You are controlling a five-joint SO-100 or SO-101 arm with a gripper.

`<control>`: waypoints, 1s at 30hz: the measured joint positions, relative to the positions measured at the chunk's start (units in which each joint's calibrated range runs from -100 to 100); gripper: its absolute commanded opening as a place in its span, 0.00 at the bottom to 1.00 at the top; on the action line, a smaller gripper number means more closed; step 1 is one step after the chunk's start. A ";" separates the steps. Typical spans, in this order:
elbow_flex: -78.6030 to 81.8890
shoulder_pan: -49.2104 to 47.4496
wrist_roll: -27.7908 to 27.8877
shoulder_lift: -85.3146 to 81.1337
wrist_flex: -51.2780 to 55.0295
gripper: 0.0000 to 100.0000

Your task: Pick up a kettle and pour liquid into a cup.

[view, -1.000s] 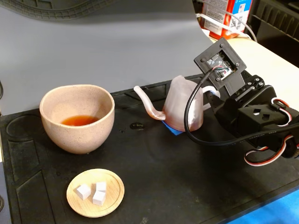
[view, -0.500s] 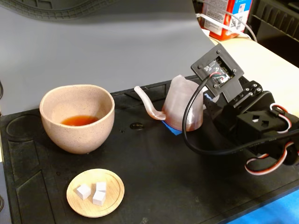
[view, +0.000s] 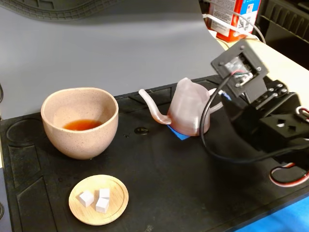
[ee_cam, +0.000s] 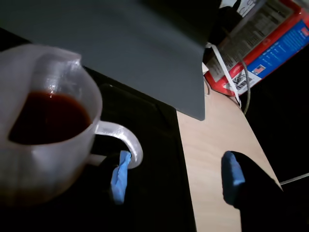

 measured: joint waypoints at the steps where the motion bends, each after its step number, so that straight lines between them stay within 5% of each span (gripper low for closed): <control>1: 2.43 0.00 -0.10 -2.48 0.00 0.24; 20: 38.17 -0.76 -2.41 -54.11 3.06 0.00; 30: 39.44 -1.28 -8.91 -95.72 38.69 0.01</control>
